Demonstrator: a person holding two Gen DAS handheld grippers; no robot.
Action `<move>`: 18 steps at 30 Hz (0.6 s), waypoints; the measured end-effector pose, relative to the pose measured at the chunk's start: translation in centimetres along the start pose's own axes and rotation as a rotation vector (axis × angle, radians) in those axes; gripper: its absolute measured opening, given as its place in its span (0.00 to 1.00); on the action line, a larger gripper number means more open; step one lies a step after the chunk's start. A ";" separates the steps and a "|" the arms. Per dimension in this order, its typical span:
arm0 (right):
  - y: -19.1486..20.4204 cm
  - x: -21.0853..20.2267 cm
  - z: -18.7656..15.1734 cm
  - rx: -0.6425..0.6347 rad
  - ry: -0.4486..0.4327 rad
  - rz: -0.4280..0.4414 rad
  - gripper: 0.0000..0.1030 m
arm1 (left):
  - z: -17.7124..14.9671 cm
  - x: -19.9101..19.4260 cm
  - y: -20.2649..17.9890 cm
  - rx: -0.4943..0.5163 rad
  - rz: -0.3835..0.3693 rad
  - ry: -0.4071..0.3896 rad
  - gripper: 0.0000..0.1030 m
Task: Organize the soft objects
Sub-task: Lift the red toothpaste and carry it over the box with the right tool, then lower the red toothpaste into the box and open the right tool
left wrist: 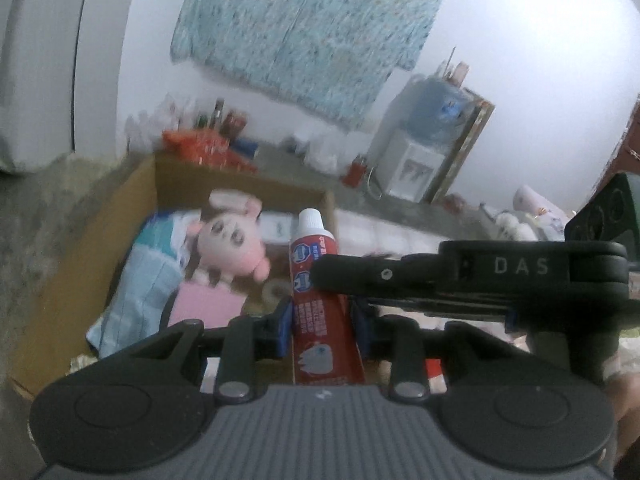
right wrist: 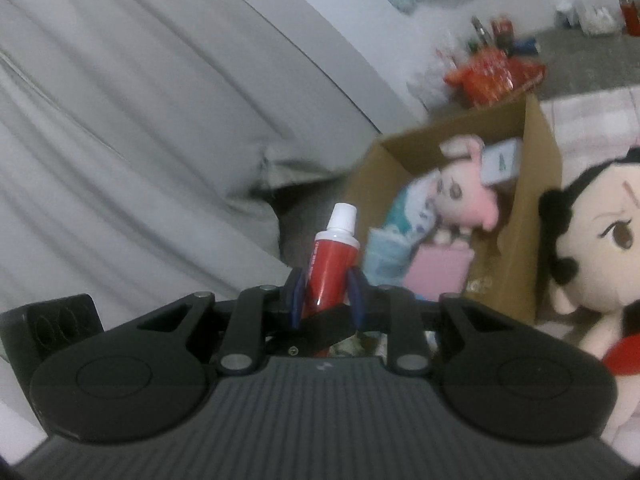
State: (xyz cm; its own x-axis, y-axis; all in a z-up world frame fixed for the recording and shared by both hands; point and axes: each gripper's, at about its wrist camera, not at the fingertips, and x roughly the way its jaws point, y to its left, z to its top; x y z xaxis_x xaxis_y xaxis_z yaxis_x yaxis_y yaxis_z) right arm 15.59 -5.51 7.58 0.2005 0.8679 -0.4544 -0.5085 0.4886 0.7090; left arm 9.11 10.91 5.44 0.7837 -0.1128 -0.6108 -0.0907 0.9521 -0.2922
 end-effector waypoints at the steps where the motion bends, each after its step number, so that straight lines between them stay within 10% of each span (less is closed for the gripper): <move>1: -0.3 0.7 -0.3 0.007 0.018 -0.014 0.21 | -0.2 0.7 0.8 -0.014 -0.005 0.019 0.31; 18: -2.3 4.7 -3.0 -0.104 0.086 -0.283 0.24 | -3.4 7.4 5.6 -0.080 -0.172 0.238 0.30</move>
State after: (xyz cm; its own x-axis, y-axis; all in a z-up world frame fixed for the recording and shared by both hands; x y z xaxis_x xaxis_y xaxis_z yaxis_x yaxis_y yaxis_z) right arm 15.13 -2.80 2.19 0.2768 0.6855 -0.6734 -0.5264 0.6945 0.4905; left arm 12.37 14.41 -3.22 0.6264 -0.3430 -0.7000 -0.0247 0.8888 -0.4576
